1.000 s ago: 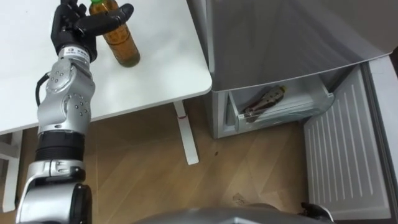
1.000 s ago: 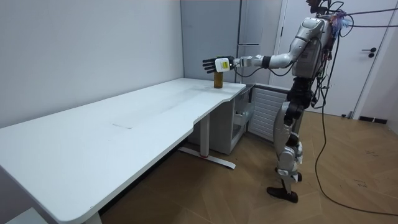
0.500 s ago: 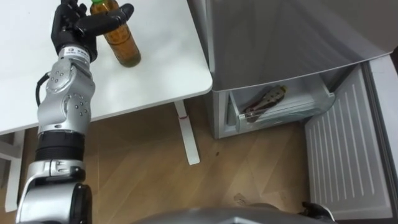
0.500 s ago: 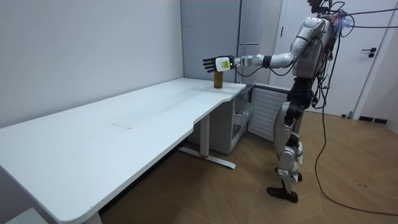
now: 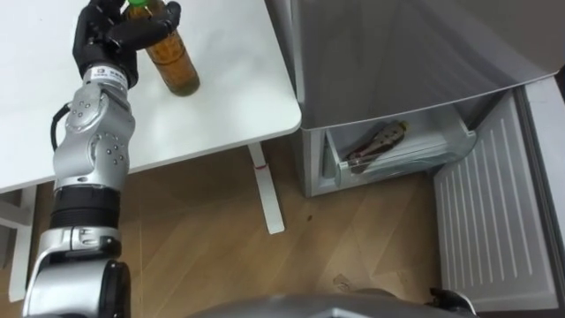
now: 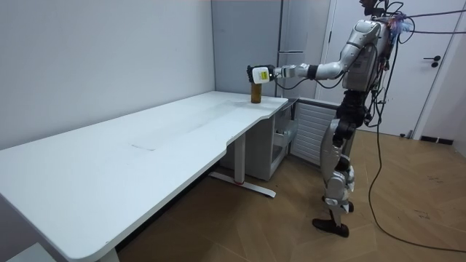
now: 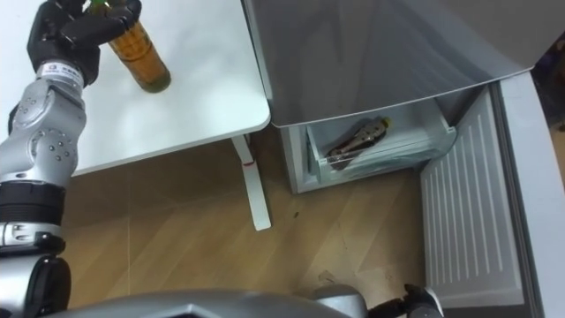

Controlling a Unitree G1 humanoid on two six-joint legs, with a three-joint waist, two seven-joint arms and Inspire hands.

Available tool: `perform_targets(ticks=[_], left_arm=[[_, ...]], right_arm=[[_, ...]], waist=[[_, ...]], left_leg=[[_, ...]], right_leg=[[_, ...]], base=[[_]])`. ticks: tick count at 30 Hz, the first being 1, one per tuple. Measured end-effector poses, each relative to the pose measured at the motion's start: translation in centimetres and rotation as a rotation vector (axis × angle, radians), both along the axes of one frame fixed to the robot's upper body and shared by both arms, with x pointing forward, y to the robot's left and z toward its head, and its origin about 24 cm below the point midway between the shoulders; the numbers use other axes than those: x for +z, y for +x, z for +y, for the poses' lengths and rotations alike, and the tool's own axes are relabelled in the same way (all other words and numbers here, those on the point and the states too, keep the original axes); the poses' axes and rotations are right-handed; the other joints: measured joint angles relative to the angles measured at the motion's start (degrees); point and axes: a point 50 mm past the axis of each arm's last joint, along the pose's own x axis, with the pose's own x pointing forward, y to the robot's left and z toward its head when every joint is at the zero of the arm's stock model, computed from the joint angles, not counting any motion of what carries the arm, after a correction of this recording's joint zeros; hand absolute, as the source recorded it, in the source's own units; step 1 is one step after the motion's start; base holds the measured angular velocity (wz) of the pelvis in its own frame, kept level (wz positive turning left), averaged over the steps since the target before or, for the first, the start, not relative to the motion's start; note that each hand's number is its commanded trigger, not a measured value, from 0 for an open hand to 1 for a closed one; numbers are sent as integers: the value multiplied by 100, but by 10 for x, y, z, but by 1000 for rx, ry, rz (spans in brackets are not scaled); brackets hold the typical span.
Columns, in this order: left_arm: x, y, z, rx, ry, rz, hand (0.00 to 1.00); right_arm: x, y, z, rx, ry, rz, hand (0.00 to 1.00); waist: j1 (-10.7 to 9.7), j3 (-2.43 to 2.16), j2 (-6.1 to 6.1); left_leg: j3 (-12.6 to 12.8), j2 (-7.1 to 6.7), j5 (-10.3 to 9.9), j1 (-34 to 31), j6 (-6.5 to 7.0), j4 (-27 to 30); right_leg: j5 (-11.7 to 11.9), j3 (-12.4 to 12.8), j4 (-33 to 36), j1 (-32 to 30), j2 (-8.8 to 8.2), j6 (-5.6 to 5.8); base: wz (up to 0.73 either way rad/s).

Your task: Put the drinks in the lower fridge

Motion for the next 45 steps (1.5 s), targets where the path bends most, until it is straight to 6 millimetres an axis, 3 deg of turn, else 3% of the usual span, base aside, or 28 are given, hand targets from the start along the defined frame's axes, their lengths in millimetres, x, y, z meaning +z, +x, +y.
perform_targets(ticks=[16, 30, 36, 41, 45], left_arm=[[-11, -1, -2, -11, -36, 56, 100], [-19, 0, -17, -64, -161, 72, 100], [-21, 1, -32, -106, -191, 59, 100], [-19, 1, -67, -217, -196, 51, 100], [-20, -3, -81, -258, -210, 47, 100]], right_arm=[[1, 5, 0, 3, 1, -13, 0], [0, 6, 3, -24, 16, -16, 0], [6, 33, 10, 20, 38, -132, 0], [16, 67, 37, 175, 80, -259, 0], [28, 88, 53, 258, 125, -359, 0]], waist=[[-108, 7, -15], [-90, 20, -142], [9, 7, -162], [274, 1, -170], [372, -11, -201]], left_leg=[[-1, 0, 0, -4, 0, -4], [0, 0, 1, -9, 1, -12], [-1, 2, 1, -46, 2, -9], [12, 9, 2, 6, 2, -4], [8, 14, 2, 11, 2, 1]], right_leg=[[0, 14, 0, -10, 1, 0], [0, 14, 2, -21, 2, 0], [10, 0, 31, -52, 0, 2], [10, -6, 86, -63, 0, 2], [10, -17, 97, -53, 0, 2]], base=[[0], [0], [0], [-3], [-2]])
